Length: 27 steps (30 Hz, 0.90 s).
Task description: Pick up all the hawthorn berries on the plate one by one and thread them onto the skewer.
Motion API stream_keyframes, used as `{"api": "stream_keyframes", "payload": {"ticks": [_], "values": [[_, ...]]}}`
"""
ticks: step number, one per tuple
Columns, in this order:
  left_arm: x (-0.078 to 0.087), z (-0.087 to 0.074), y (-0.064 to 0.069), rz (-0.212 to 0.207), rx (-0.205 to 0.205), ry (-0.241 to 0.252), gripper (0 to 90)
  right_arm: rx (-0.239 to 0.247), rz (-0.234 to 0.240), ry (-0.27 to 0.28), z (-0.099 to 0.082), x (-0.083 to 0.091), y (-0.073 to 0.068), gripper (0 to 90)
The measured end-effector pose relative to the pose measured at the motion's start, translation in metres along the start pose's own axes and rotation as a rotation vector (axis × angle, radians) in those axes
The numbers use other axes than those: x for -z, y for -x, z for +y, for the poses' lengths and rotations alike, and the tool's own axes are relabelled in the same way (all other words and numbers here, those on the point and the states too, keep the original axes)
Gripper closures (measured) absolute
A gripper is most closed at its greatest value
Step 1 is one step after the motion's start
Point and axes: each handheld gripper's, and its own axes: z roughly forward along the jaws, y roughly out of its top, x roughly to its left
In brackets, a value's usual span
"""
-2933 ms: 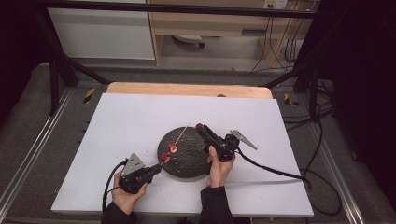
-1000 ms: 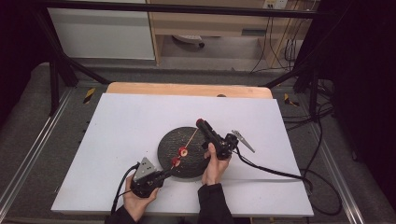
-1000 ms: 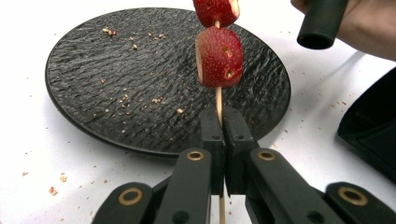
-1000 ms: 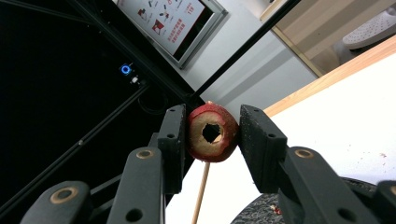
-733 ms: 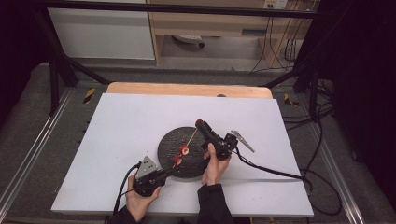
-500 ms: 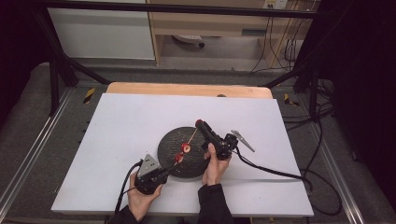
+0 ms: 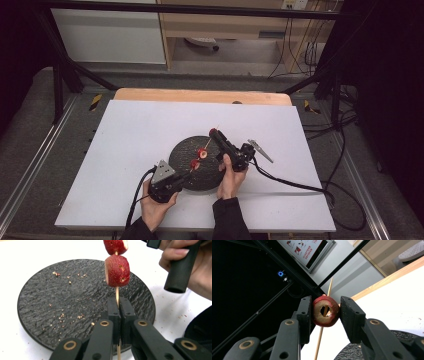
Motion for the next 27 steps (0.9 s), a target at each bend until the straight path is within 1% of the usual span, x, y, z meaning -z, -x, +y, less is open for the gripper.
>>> {"api": "stream_keyframes", "payload": {"ticks": [5, 10, 17, 24, 27], "values": [[-0.003, 0.005, -0.001, 0.001, 0.002, 0.002, 88.1, 0.003, 0.001, 0.001, -0.001, 0.001, 0.000, 63.1], [-0.006, 0.010, -0.002, -0.005, 0.014, 0.004, 88.1, 0.002, 0.000, -0.003, -0.003, 0.001, 0.000, 63.1], [-0.009, 0.017, -0.002, -0.003, 0.014, 0.008, 88.1, 0.004, 0.003, -0.005, -0.003, 0.002, 0.000, 63.1], [-0.014, 0.020, -0.001, -0.005, 0.025, 0.010, 88.2, 0.010, 0.002, -0.012, -0.004, 0.002, 0.000, 63.1], [-0.014, 0.020, -0.001, -0.004, 0.021, 0.008, 88.1, 0.010, -0.001, -0.018, -0.004, 0.001, 0.000, 63.0]]}}
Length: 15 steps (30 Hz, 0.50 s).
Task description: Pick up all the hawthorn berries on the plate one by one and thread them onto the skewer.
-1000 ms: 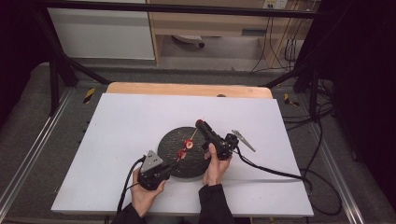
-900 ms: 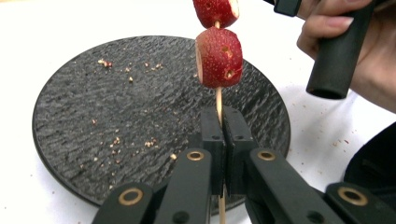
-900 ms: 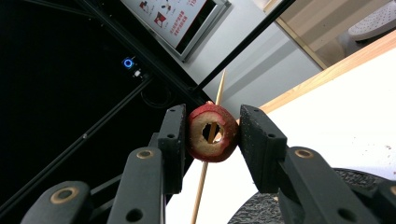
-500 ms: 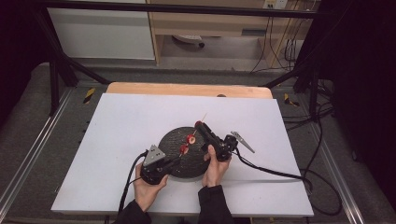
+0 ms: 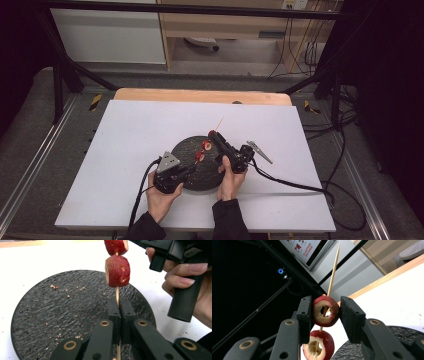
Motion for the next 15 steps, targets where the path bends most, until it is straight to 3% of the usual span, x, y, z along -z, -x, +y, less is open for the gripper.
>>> {"api": "stream_keyframes", "payload": {"ticks": [5, 15], "values": [[0.001, 0.000, -0.001, -0.003, -0.002, 0.003, 88.2, 0.007, -0.005, -0.001, 0.001, 0.000, -0.001, 61.5], [0.006, -0.005, -0.007, 0.001, 0.002, -0.012, 88.2, 0.073, -0.031, -0.088, 0.013, 0.002, -0.003, 36.7]]}}
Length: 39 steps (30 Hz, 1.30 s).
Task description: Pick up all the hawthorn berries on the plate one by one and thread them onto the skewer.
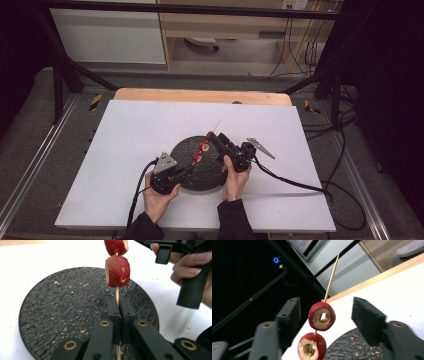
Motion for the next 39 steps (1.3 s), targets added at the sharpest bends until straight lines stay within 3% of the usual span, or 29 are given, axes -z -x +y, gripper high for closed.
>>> {"api": "stream_keyframes", "payload": {"ticks": [6, 11, 23, 27, 36, 39], "values": [[0.006, -0.003, -0.007, 0.010, 0.004, -0.012, 88.2, 0.061, -0.017, -0.099, 0.007, 0.001, 0.001, 18.0], [0.011, -0.006, -0.013, 0.016, 0.007, -0.024, 88.2, 0.164, -0.044, -0.196, 0.012, 0.004, 0.003, 7.5], [0.026, -0.008, -0.024, 0.026, 0.002, -0.060, 88.2, 0.339, -0.064, -0.421, 0.018, 0.011, 0.008, 2.5], [0.030, -0.007, -0.027, 0.030, -0.001, -0.077, 88.2, 0.438, -0.076, -0.520, 0.019, 0.016, 0.010, 1.9], [0.038, 0.000, -0.032, 0.030, -0.039, -0.123, 88.2, 0.532, -0.068, -0.659, 0.017, 0.035, 0.024, 1.3], [0.038, 0.003, -0.033, 0.024, -0.043, -0.142, 88.1, 0.553, -0.069, -0.683, 0.016, 0.044, 0.031, 1.2]]}}
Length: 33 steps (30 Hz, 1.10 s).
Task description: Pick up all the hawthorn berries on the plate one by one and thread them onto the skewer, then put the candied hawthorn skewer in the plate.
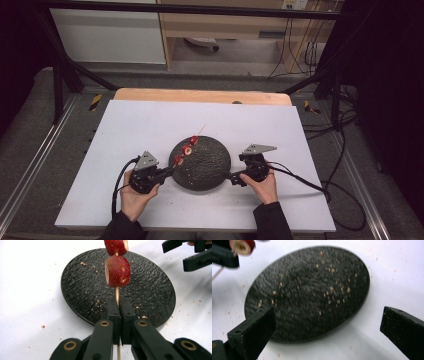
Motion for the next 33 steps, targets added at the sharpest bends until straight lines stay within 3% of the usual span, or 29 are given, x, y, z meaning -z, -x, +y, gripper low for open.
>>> {"api": "stream_keyframes", "payload": {"ticks": [9, 16, 23, 33], "values": [[0.002, 0.015, -0.002, 0.006, -0.043, -0.062, 88.1, 0.022, -0.017, -0.028, -0.022, 0.017, 0.013, 1.4], [-0.008, 0.024, 0.000, -0.002, -0.061, -0.113, 88.1, 0.021, -0.039, -0.057, -0.040, 0.028, 0.022, 1.4], [-0.025, 0.030, -0.001, 0.009, -0.052, -0.169, 88.1, 0.011, -0.048, -0.061, -0.048, 0.035, 0.026, 1.3], [-0.044, 0.033, 0.001, 0.022, -0.034, -0.204, 88.1, 0.010, -0.045, -0.058, -0.051, 0.038, 0.026, 1.3]]}}
